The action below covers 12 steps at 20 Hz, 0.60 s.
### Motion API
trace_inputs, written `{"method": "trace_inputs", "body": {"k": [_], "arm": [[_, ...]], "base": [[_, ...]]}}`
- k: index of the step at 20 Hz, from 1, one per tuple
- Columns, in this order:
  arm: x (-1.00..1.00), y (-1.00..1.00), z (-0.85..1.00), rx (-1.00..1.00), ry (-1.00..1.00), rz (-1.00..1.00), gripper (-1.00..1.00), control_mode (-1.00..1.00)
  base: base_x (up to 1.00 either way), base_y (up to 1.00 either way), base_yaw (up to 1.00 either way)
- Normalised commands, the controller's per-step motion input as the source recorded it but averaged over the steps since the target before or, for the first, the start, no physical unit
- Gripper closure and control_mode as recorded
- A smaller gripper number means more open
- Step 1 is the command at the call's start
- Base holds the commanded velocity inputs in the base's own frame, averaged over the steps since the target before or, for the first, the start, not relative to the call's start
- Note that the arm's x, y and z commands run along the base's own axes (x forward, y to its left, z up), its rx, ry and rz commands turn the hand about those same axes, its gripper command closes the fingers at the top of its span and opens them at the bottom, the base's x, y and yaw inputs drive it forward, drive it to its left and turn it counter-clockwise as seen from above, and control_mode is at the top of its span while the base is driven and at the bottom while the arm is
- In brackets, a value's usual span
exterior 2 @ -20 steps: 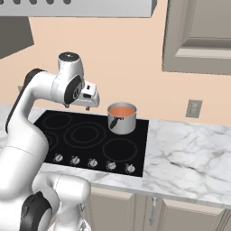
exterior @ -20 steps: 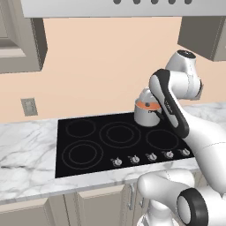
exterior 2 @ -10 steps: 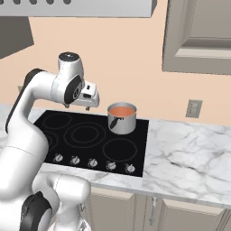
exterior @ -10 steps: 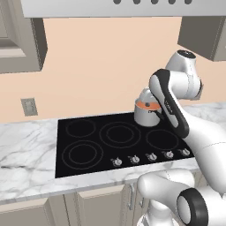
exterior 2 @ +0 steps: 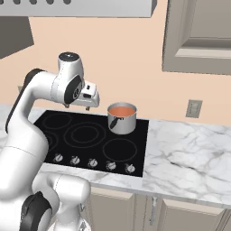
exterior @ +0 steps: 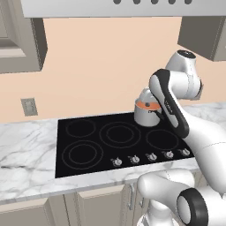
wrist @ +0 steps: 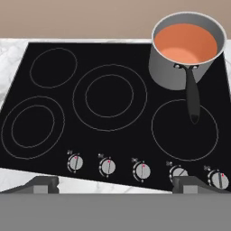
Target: Wait until the marinara sauce is simmered to a deep red color and then turn off the stove.
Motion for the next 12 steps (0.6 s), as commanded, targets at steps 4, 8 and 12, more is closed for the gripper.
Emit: {"method": "trace_inputs", "body": {"k": [4,8,12], "arm": [[0.0,0.0,0.0,0.0,0.0,0.0,-1.0,-1.0],[0.0,0.0,0.0,0.0,0.0,0.0,-1.0,-1.0],[0.0,0.0,0.0,0.0,0.0,0.0,-1.0,-1.0]], "base": [[0.0,0.0,0.0],[0.0,0.0,0.0],[0.0,0.0,0.0]]}}
